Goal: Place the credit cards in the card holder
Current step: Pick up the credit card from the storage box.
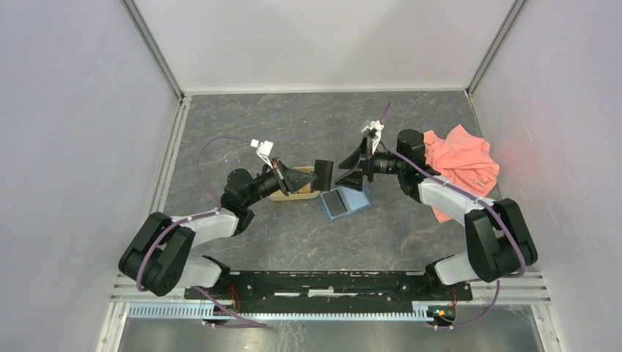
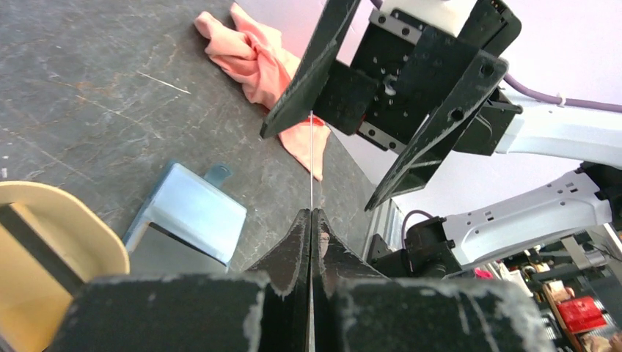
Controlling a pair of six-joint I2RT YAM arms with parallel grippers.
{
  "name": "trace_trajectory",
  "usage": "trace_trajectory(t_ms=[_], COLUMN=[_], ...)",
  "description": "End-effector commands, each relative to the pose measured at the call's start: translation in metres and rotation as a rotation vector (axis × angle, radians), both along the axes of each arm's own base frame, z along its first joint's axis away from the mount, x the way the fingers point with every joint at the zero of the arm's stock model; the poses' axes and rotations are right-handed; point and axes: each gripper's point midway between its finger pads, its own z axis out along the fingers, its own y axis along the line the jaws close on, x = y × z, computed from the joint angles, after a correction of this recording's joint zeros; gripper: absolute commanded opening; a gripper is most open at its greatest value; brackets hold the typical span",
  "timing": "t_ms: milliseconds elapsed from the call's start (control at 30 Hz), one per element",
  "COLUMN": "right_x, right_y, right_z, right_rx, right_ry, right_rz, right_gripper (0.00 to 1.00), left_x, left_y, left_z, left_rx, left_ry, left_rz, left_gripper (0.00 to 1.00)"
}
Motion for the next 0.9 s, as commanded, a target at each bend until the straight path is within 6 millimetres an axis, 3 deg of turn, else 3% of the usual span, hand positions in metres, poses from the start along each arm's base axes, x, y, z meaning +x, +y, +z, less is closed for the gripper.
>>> trace_trajectory(t_ms=[0,333,867], right_x=[0.006,0.012,0.009], right_y=[0.003,0.000,0.001], right_z=[0.033,0.030,0.035], right_rx=[0.116,0.137,0.165], right_ry=[0.000,0.086,0.110], right_rz=[-0.010,-0.069,-0.048], right_gripper=[0.89,0.76,0.16], left_x=[0.002,0.000,0.003], left_y=[-0.015,-0.030,-0.032], left_z=[0.037,0.043,0.038], left_rx=[-0.104,-0.146,-0.146], left_ry=[-0.088,-0.089,-0.065], left_rz=[-0.023,-0.056,-0.045], left_gripper=[0.02,0.02,0.03])
